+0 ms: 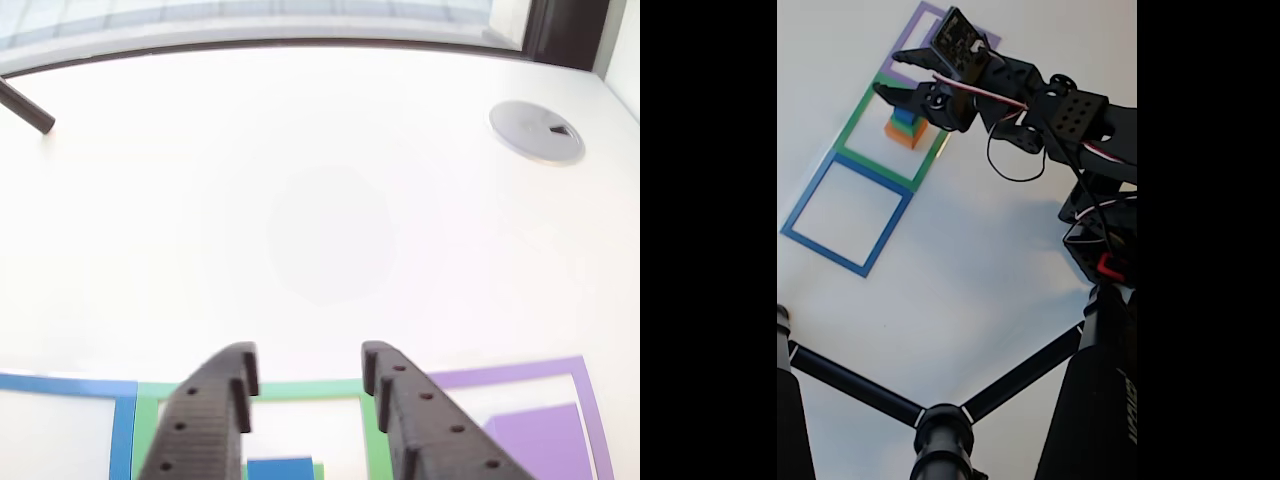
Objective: Tower of hanoi
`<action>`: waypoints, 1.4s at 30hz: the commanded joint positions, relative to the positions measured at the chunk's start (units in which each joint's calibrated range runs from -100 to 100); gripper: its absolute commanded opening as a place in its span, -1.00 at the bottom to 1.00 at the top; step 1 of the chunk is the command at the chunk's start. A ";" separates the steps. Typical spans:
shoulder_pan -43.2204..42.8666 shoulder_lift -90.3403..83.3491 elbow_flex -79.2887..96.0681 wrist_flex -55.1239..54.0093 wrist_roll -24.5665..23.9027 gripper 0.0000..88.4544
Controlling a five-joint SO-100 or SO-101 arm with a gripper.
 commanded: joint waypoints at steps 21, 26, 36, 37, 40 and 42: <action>21.83 -18.33 -49.85 85.58 0.00 -0.99; 26.24 -20.27 -50.30 88.41 0.00 -0.95; 38.71 -21.40 -36.30 75.38 0.00 -0.58; 39.47 -21.24 -34.03 73.03 0.00 -0.58; 41.30 -20.43 -26.66 63.56 0.00 -0.52; 42.73 -19.30 -20.66 55.30 0.00 -0.40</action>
